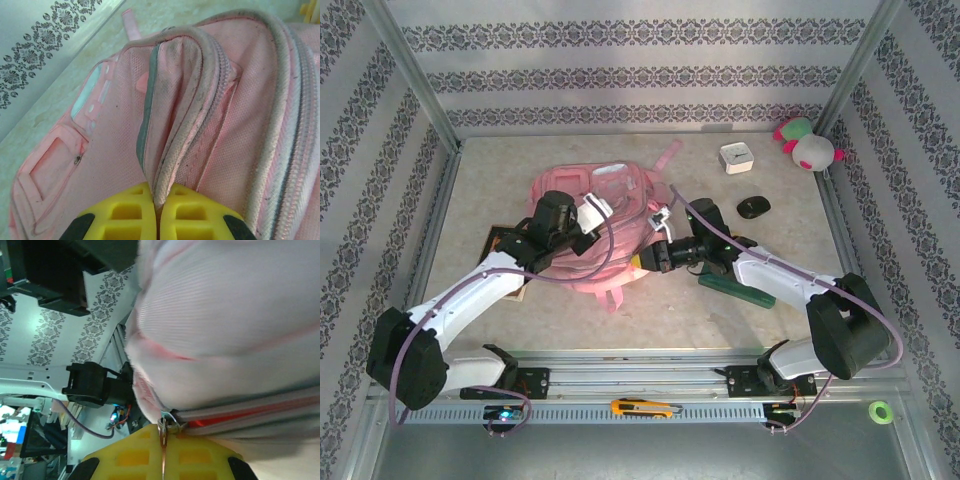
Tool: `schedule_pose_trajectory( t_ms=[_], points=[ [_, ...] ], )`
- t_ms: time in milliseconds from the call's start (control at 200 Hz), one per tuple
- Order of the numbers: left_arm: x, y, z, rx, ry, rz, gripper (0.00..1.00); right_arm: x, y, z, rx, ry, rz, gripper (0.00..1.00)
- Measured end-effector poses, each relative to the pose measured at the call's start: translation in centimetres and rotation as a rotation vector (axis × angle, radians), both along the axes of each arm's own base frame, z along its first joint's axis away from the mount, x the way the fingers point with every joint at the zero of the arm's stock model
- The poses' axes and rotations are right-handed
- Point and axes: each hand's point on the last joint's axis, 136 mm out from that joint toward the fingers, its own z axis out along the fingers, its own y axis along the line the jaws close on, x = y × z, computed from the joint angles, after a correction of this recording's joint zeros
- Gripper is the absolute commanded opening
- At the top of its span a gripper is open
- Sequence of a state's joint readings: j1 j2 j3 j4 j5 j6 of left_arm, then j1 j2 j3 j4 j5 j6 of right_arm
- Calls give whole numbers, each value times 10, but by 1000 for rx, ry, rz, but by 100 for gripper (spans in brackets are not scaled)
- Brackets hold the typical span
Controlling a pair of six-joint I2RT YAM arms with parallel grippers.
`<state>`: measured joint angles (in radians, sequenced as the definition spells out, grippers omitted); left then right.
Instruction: Pack books, pencil case, and school supplies into a backpack
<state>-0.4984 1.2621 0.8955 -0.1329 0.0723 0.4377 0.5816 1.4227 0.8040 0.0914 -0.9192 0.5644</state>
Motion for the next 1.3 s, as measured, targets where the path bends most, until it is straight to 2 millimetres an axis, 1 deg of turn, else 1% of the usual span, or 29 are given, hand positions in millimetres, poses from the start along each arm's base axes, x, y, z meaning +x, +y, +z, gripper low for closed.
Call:
schedule_pose_trajectory(
  t_ms=[90,230,285,295,370,430,480,500,560,625,725,829,934,1024,1069,1094,1134,1179,1224,1239,1299],
  points=[
    [3,-3,0,-33,2,17,0,0,7,0,-6,25,-8,0],
    [6,-7,-1,-72,4,26,0,3,13,-6,-23,78,-51,0],
    [5,-8,-3,-76,11,24,0,5,14,-9,-33,100,-73,15],
    [5,-8,-4,-77,12,22,0,6,15,-10,-36,104,-79,15],
    [4,-11,-4,-87,14,6,0,11,13,-11,-46,126,-122,37],
    [3,-15,-6,-102,9,-12,0,15,10,-11,-48,126,-157,48],
    [0,-17,-10,-111,14,-33,0,17,2,-11,-51,125,-193,58],
    [-1,-18,-12,-116,18,-42,0,18,-3,-11,-51,134,-214,61],
    [-6,-20,-18,-127,36,-70,0,23,-18,-10,-47,129,-273,63],
    [-11,-22,-23,-135,55,-106,0,33,-37,-9,-42,129,-358,64],
    [-15,-25,-23,-146,58,-158,0,47,-56,-12,-39,152,-447,64],
    [-18,-28,-20,-162,58,-194,0,51,-58,-14,-31,182,-475,65],
    [-23,-33,-18,-180,66,-232,0,52,-51,-18,-23,212,-479,65],
    [-27,-38,-17,-198,74,-267,0,54,-42,-24,-17,241,-477,64],
    [-28,-38,-17,-200,76,-270,0,55,-38,-27,-10,253,-475,60],
    [-27,-37,-17,-201,76,-266,0,56,-36,-28,-5,260,-474,53],
    [-25,-34,-17,-201,75,-258,0,57,-32,-28,6,262,-471,38],
    [-23,-32,-18,-198,76,-249,0,59,-27,-28,20,265,-470,17],
    [-21,-31,-20,-192,77,-239,0,62,-23,-27,33,268,-482,3],
    [-20,-30,-20,-189,78,-234,0,63,-23,-26,38,268,-491,0],
    [-16,-29,-22,-176,76,-214,3,68,-22,-24,55,266,-541,0]
  ],
)
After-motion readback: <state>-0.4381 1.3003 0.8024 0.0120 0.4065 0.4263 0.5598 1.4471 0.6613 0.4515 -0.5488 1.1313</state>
